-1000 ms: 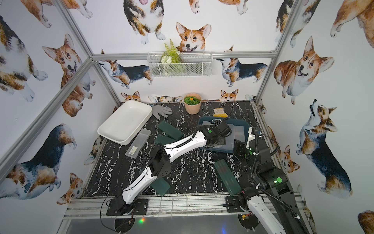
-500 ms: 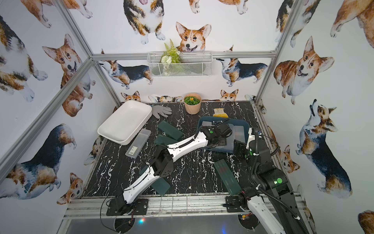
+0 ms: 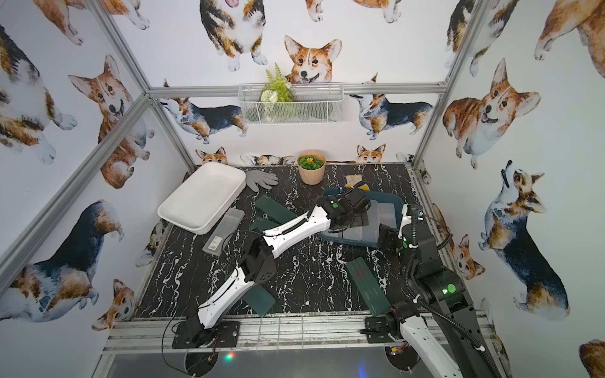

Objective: Place the pencil cases by color into the storage box
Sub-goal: Place the pencil case at the storage box, then move the pencil case to the center of the board.

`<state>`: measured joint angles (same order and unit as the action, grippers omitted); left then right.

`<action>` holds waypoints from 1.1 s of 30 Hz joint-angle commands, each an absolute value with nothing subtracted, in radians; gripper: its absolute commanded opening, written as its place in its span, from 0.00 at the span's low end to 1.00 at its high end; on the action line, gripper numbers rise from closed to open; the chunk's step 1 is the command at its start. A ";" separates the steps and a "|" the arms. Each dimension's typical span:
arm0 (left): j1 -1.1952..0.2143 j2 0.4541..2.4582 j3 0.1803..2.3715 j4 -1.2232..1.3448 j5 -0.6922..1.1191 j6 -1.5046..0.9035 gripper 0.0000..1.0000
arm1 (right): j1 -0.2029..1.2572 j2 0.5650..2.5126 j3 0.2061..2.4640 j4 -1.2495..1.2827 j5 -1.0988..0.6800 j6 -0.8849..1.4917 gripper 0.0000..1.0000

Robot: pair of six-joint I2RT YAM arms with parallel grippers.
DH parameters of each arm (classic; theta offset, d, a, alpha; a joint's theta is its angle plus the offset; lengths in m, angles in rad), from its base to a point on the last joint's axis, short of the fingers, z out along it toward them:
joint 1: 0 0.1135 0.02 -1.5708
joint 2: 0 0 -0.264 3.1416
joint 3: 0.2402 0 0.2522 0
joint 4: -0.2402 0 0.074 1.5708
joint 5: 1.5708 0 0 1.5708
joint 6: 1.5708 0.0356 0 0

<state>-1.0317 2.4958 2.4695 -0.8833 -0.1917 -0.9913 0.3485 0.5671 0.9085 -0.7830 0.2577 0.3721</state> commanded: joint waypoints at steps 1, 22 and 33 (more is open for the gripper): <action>-1.013 2.433 2.476 -0.857 -0.185 -0.924 1.00 | 0.348 0.583 0.933 -0.776 0.274 0.366 0.79; -0.491 1.445 1.472 -0.865 -0.234 -0.632 1.00 | 0.450 1.069 1.181 -0.571 0.103 0.421 0.78; -0.285 1.254 1.140 -0.875 -0.186 -0.591 1.00 | 0.576 1.257 1.231 -0.405 -0.019 0.383 0.78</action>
